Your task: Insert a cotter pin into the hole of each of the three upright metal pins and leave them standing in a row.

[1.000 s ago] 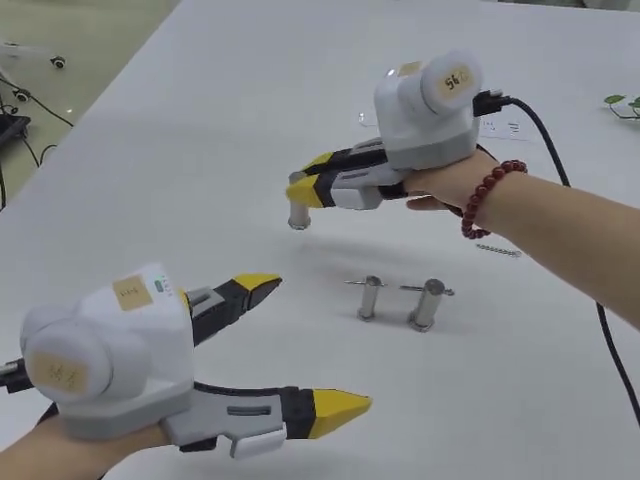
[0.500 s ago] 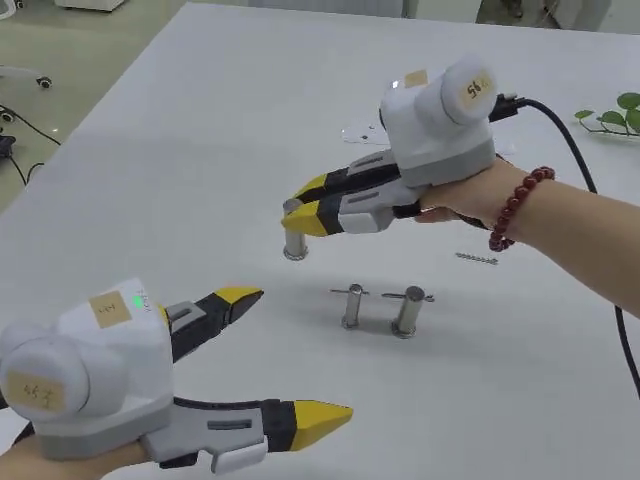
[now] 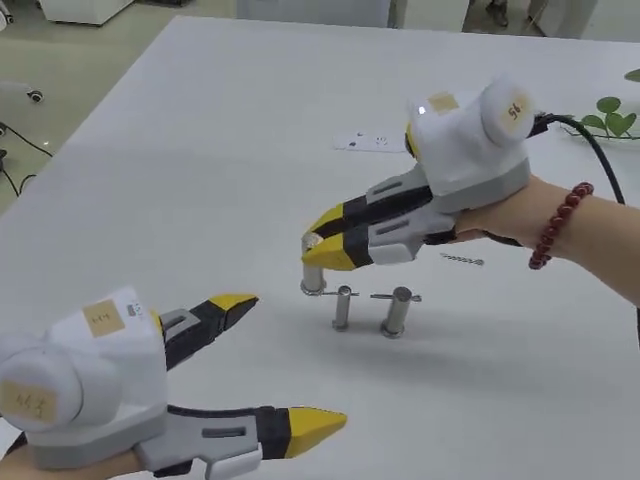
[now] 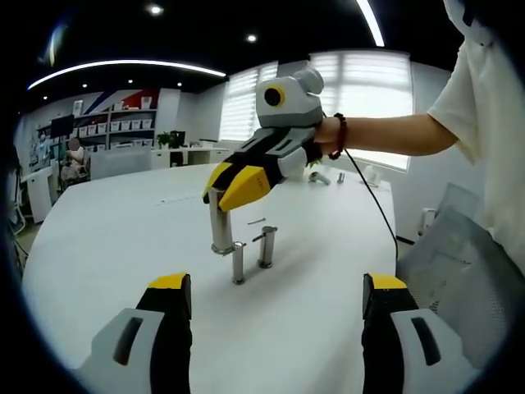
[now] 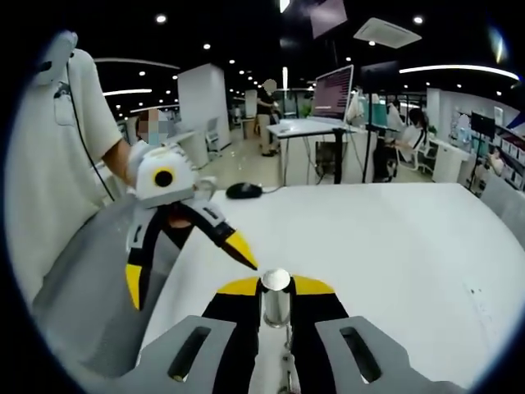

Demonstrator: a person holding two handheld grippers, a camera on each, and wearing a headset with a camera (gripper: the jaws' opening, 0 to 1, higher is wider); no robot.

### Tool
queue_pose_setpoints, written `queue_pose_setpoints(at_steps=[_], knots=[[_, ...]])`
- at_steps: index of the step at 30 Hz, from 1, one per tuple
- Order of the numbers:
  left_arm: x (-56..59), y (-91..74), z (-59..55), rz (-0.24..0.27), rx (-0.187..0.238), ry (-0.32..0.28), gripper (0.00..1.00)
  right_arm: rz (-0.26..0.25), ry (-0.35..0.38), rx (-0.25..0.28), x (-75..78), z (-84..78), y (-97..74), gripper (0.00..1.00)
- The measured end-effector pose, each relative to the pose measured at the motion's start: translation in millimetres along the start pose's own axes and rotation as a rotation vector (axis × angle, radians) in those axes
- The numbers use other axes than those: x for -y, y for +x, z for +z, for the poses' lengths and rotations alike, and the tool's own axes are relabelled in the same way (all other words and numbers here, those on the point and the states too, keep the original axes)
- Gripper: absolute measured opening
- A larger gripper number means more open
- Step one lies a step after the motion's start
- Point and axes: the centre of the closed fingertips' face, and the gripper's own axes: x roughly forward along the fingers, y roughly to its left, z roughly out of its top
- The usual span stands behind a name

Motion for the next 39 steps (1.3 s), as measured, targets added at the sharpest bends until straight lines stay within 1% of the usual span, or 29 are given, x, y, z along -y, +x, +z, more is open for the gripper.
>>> queue_pose_setpoints(at_steps=[3, 12, 14, 19, 25, 30, 35, 39], knots=[[2.0, 0.4, 0.6, 0.000, -0.003, 0.005, 0.86, 0.016, -0.007, -0.006, -8.0, -4.1, -6.4, 0.13], [5.6, 1.3, 3.1, -0.001, -0.010, 0.021, 0.86, 0.052, -0.027, -0.010, -26.0, -11.1, -23.4, 0.13], [6.3, 1.2, 3.3, -0.003, -0.011, 0.025, 0.86, 0.056, -0.022, -0.009, -27.9, -13.0, -25.6, 0.13], [6.5, 0.7, 3.9, -0.001, -0.004, 0.026, 0.86, 0.084, -0.030, -0.002, -39.5, -22.6, -34.5, 0.13], [8.6, 1.4, 1.3, -0.004, -0.013, 0.029, 0.85, 0.107, -0.056, -0.011, -48.5, -34.4, -42.5, 0.13], [10.1, 3.4, 0.6, -0.007, -0.016, 0.033, 0.85, 0.113, -0.052, -0.013, -52.8, -44.5, -44.9, 0.13], [11.6, 5.1, -0.5, -0.010, -0.018, 0.038, 0.85, 0.105, -0.043, -0.015, -54.8, -56.2, -44.3, 0.13], [12.4, 6.2, -1.0, -0.010, -0.009, 0.029, 0.84, 0.106, -0.033, -0.022, -57.8, -65.7, -42.6, 0.13]])
